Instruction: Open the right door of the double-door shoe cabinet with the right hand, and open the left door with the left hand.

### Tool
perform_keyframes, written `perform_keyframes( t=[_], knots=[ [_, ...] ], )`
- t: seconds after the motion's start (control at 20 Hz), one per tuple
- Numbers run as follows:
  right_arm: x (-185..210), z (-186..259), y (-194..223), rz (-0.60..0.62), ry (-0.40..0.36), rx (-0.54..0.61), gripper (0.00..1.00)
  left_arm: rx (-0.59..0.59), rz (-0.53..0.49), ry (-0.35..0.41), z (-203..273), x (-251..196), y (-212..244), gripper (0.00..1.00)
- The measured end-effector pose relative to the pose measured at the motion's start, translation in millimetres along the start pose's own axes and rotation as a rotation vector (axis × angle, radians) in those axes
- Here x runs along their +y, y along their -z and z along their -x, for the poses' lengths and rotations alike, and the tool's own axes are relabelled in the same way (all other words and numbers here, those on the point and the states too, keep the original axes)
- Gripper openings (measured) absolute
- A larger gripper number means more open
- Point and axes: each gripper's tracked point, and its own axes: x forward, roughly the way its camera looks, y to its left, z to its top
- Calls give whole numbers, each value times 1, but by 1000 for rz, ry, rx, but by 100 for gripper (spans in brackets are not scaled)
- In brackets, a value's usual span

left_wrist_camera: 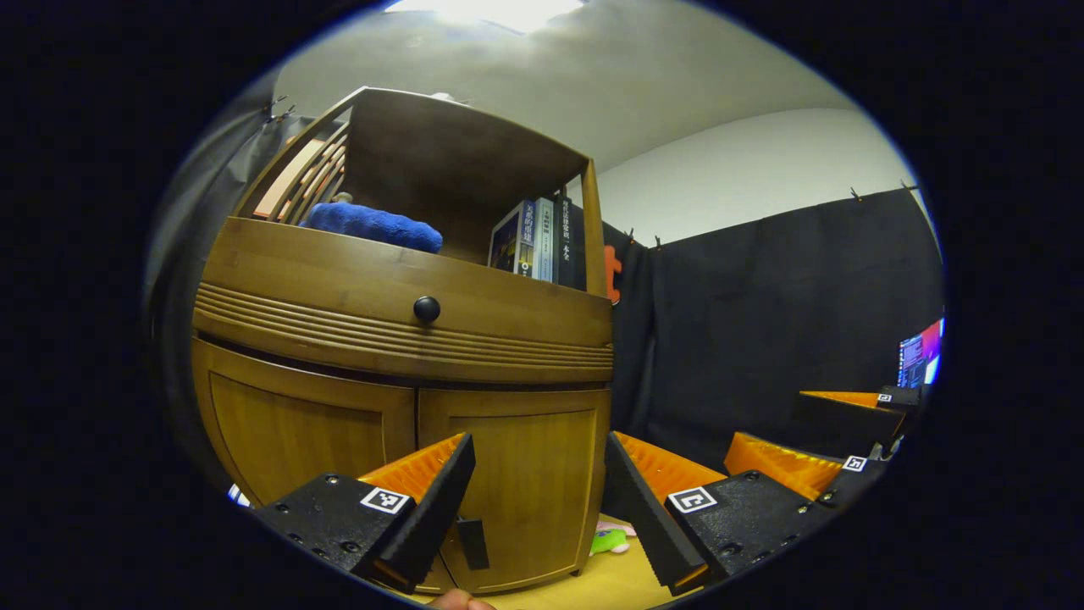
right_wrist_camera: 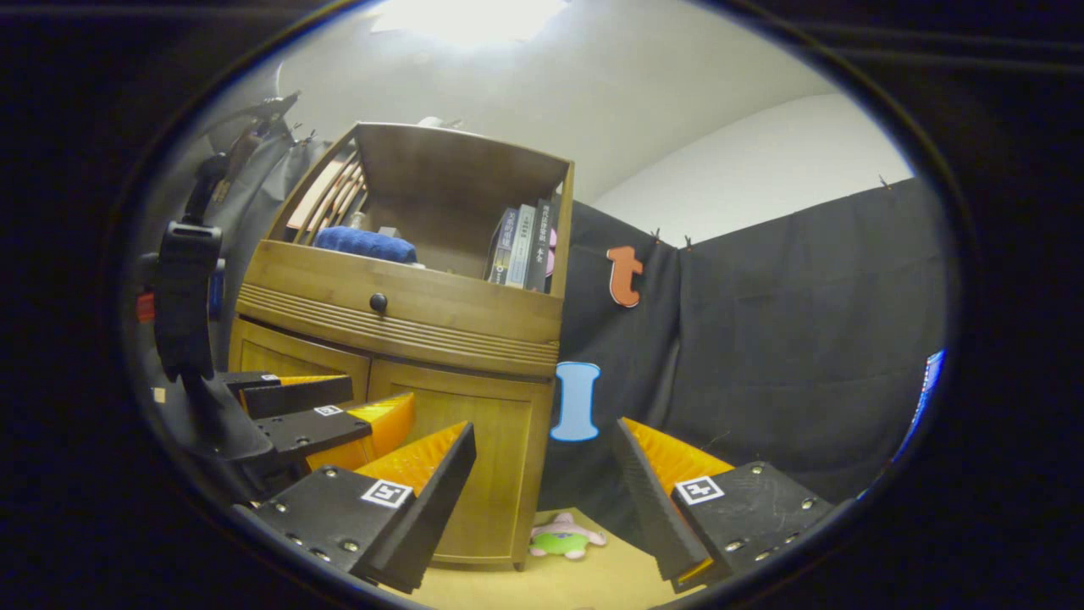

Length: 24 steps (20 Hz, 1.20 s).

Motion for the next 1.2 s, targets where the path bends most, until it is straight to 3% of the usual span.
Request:
perform_keyframes(
  t=[0.2, 0.5, 1.2],
  knots=[
    [5, -2, -1, -7, -6, -4, 96, -2, -3, 11, 1, -1, -2, 95],
    [17, -3, 4, -21, -39, 11, 96, 22, -3, -39, 9, 20, 5, 95],
    [16, -8, 20, -11, -20, 47, 97, 38, 11, -58, -2, 34, 14, 95]
  ],
)
